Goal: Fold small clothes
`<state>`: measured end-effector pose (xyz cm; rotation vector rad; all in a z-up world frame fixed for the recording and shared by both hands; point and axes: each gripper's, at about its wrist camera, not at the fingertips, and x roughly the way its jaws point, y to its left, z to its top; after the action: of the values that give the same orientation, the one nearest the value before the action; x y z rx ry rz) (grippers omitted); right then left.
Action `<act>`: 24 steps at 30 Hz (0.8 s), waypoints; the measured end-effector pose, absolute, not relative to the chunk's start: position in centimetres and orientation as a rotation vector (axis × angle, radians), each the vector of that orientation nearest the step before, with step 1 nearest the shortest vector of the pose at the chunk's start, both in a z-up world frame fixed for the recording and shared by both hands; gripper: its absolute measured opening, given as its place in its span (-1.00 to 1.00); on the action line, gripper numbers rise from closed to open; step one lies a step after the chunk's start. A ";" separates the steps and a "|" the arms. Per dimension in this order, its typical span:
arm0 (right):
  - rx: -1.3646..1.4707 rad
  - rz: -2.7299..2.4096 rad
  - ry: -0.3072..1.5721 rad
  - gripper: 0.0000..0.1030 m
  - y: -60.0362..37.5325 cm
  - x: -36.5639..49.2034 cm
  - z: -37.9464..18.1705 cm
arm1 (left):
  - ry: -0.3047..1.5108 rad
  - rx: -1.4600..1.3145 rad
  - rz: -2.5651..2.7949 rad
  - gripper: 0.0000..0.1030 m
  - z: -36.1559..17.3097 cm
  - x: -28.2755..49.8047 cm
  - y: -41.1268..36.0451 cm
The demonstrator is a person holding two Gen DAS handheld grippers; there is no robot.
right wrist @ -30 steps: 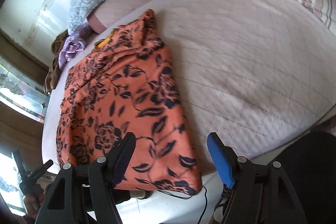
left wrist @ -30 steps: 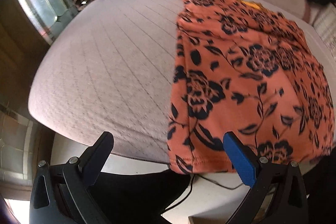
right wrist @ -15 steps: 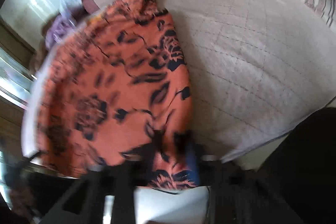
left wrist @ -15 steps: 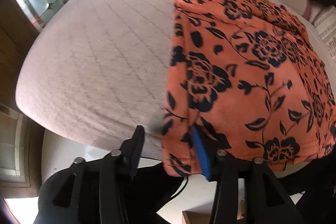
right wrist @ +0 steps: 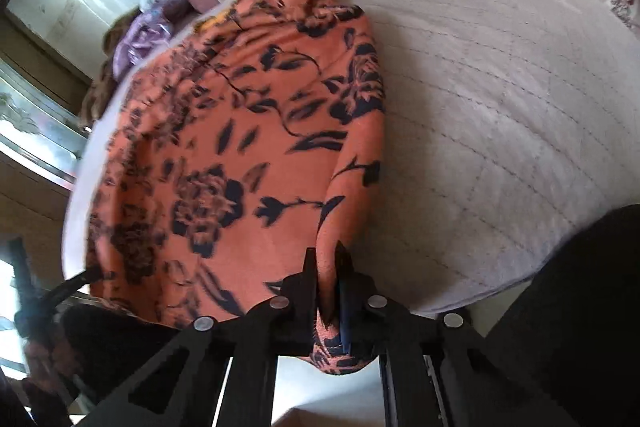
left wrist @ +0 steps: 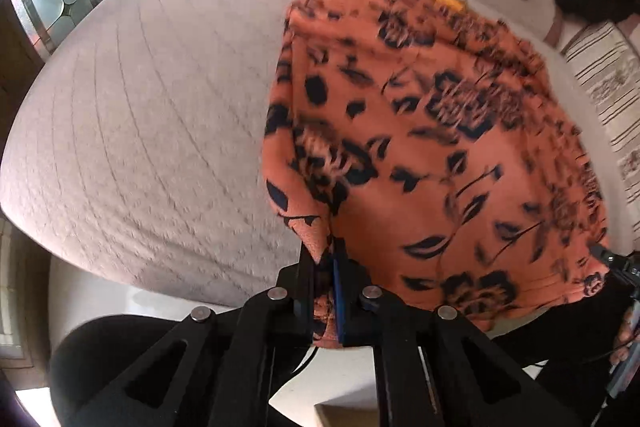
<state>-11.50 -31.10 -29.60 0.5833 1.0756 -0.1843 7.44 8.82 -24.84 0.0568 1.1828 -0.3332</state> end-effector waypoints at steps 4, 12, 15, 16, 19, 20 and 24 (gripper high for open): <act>0.681 -0.077 1.022 -0.83 -31.9 -10.7 -27.3 | 1.112 0.005 -0.442 -0.85 -20.4 8.2 8.7; 0.791 0.068 0.841 -0.83 -36.2 -4.0 -20.2 | 0.989 0.012 -0.473 -0.85 -12.6 18.4 6.8; 0.815 0.058 0.759 -0.83 -39.4 1.0 -18.4 | 0.957 0.069 -0.434 -0.85 -11.6 24.1 4.1; 0.813 0.039 0.735 -0.83 -40.4 2.9 -18.2 | 0.960 0.079 -0.420 -0.85 -11.8 26.5 2.9; 0.854 -0.003 0.714 -0.83 -43.6 8.9 -19.3 | 0.982 0.083 -0.378 -0.84 -13.7 32.6 -0.2; 0.883 -0.016 0.723 -0.83 -44.7 11.0 -20.3 | 0.986 0.087 -0.365 -0.83 -14.6 33.9 -1.2; 0.990 -0.074 0.778 -0.74 -47.5 16.8 -25.4 | 1.045 0.098 -0.237 -0.76 -20.4 38.5 -3.6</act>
<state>16.83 -47.53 -25.42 0.9898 0.7776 -0.0743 38.47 -3.57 -20.39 0.0982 1.0452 -0.2367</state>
